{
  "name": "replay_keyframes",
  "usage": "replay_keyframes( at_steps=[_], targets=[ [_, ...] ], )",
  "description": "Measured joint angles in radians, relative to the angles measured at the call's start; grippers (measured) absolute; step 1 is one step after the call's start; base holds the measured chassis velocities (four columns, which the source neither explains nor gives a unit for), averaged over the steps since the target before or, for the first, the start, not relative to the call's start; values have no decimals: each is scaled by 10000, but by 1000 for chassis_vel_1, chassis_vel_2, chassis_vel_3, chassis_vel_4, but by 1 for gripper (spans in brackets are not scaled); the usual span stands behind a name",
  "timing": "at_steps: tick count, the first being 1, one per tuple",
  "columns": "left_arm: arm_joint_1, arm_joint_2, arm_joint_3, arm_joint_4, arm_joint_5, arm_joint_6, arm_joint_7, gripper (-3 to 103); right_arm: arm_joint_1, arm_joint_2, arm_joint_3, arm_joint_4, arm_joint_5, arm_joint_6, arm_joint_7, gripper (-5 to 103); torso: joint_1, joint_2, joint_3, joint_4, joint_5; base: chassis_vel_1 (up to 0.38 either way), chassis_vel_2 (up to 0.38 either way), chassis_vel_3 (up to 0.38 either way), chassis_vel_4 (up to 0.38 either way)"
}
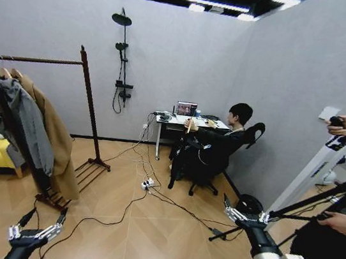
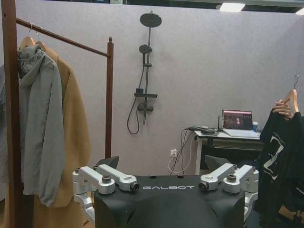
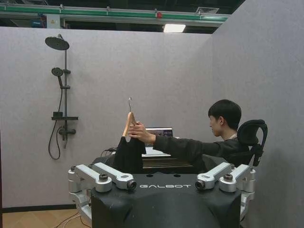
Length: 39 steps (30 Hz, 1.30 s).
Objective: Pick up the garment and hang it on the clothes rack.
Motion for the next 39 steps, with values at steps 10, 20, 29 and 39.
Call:
replay_keyframes(
  at_steps=[10,20,29,39],
  targets=[
    [0,0,0,0,0,0,0,100,101,39,-58,-54,40,-11,31,100,0,0,0,0,0,0,0,0,0],
    [0,0,0,0,0,0,0,100,68,27,39,-29,194,-14,60,100,0,0,0,0,0,0,0,0,0],
    [1,0,0,0,0,0,0,100,66,12,79,11,281,-6,65,100,-3,2,-1,0,-1,-15,21,17,-20],
    [0,0,0,0,0,0,1,100,13,14,85,65,281,-7,72,100,5,-3,2,-1,0,-150,148,155,-152]
  ],
)
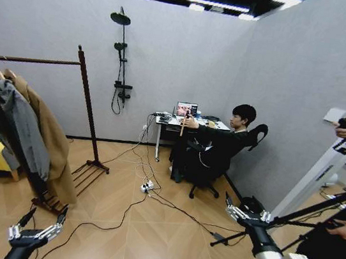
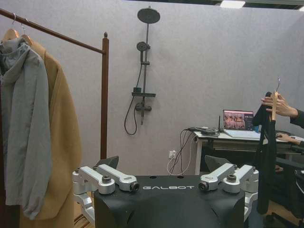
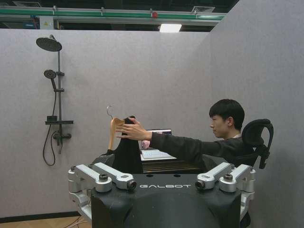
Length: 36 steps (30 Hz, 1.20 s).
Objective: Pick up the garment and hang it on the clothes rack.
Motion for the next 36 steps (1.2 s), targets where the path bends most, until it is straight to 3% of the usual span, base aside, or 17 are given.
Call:
replay_keyframes(
  at_steps=[19,21,23,26,27,35,36],
  targets=[
    [1,-1,0,0,0,0,0,100,-147,4,29,243,103,-70,139,100,-6,3,-2,5,4,-161,172,163,-159],
    [1,0,0,0,0,0,-1,100,-173,12,29,302,101,-74,141,100,-6,3,-3,-2,-9,-228,211,224,-232],
    [1,0,0,0,0,0,0,100,-174,14,34,314,101,-77,142,100,-7,4,-3,2,5,-233,236,221,-247],
    [1,0,0,1,0,0,-2,100,-176,31,48,354,101,-81,148,100,-7,3,-3,2,-8,-220,245,257,-247],
    [2,0,0,0,0,0,-3,100,-177,43,51,362,102,-82,149,100,-8,4,-3,5,5,-257,279,251,-260],
    [1,0,0,0,0,0,-3,100,-165,58,43,391,101,-94,154,100,-5,2,-2,5,3,-285,279,286,-286],
    [0,0,1,0,0,0,1,100,-162,46,44,395,103,-99,157,100,-3,2,-2,-4,-10,-310,286,284,-286]
  ],
)
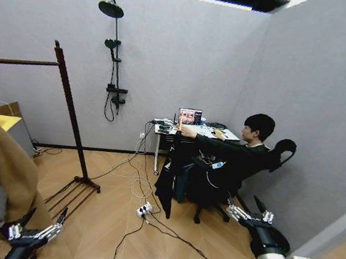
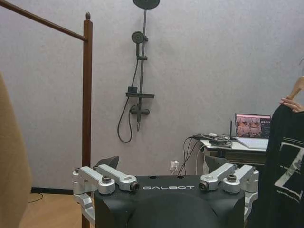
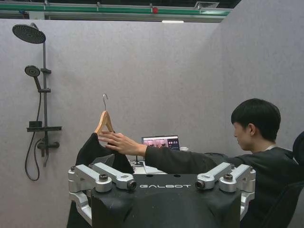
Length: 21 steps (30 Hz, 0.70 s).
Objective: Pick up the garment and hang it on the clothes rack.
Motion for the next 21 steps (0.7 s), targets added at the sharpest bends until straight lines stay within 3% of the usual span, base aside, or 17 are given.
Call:
replay_keyframes(
  at_steps=[5,6,8,9,12,13,18,19,20,21],
  targets=[
    [2,0,-1,0,0,0,-3,100,38,-46,27,1,43,-8,4,100,-1,-1,0,12,13,-293,293,285,-303],
    [0,0,-1,0,0,0,-5,100,60,-65,52,1,73,-15,6,100,-1,0,0,0,1,-288,271,282,-303],
    [1,0,-1,0,0,0,-5,100,95,-93,69,1,98,-21,8,100,-1,0,1,4,3,-288,324,275,-303],
    [2,0,-1,-1,0,0,-3,100,151,-131,83,-14,138,-49,17,100,-3,2,-1,5,21,-289,324,299,-299],
    [2,0,-1,0,0,0,-7,100,283,-220,96,-41,212,-110,55,100,-3,0,0,10,7,-303,309,289,-281],
    [0,0,0,0,0,0,-6,100,356,-268,99,-64,244,-142,79,100,-1,0,0,1,2,-331,362,347,-325],
    [2,1,-1,-1,0,0,-6,100,497,-410,31,-135,267,-184,46,100,0,0,0,7,12,-340,348,357,-330],
    [1,0,0,0,0,0,0,100,553,-538,-6,-160,273,-156,-47,100,2,-2,1,0,-3,-359,336,346,-350],
    [1,0,0,-1,0,0,-2,100,679,-717,-31,-179,290,-96,-142,100,-1,0,0,3,23,-325,344,346,-340],
    [1,-1,0,0,0,0,-1,100,815,-911,-40,-179,362,-51,-232,100,1,-1,1,3,18,-325,323,319,-340]
  ],
)
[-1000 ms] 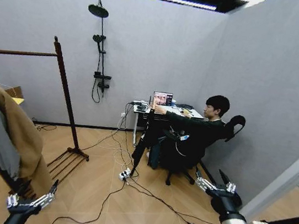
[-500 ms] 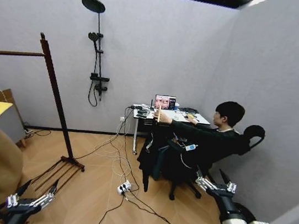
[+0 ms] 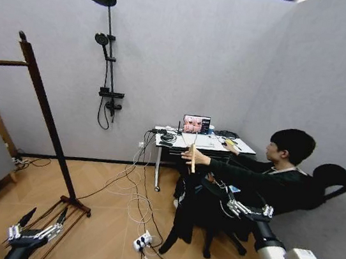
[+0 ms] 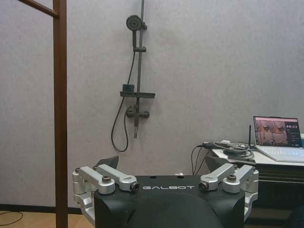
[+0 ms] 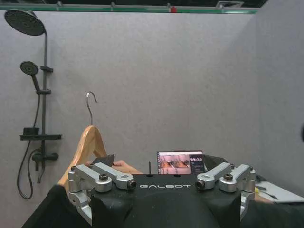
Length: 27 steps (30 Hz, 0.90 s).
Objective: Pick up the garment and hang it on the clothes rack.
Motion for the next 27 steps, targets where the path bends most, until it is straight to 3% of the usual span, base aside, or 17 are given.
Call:
replay_keyframes(
  at_steps=[2,3,10,14,23,27],
  targets=[
    [0,0,-1,0,0,0,-5,100,135,-181,-31,46,122,42,-117,100,8,-3,3,14,-9,-298,323,302,-292],
    [-4,1,0,0,0,0,-2,100,182,-323,-124,260,345,68,-271,100,14,-4,3,-1,-19,-226,191,284,-163],
    [0,0,0,0,0,0,-3,100,-179,9,-462,851,63,25,-600,100,2,-2,1,5,-9,-119,114,88,-61],
    [2,1,0,0,0,0,-3,100,98,-318,-454,856,114,-107,-583,100,-18,10,-5,0,-9,53,-60,-54,50],
    [0,1,0,0,0,0,-2,100,1237,-1259,-873,-533,227,-221,-436,100,-1,1,0,3,-7,18,-34,-20,20],
    [0,1,0,0,0,0,-2,100,1639,-1338,-1267,-985,177,-211,-432,100,1,0,1,3,-7,0,0,0,0]
  ],
)
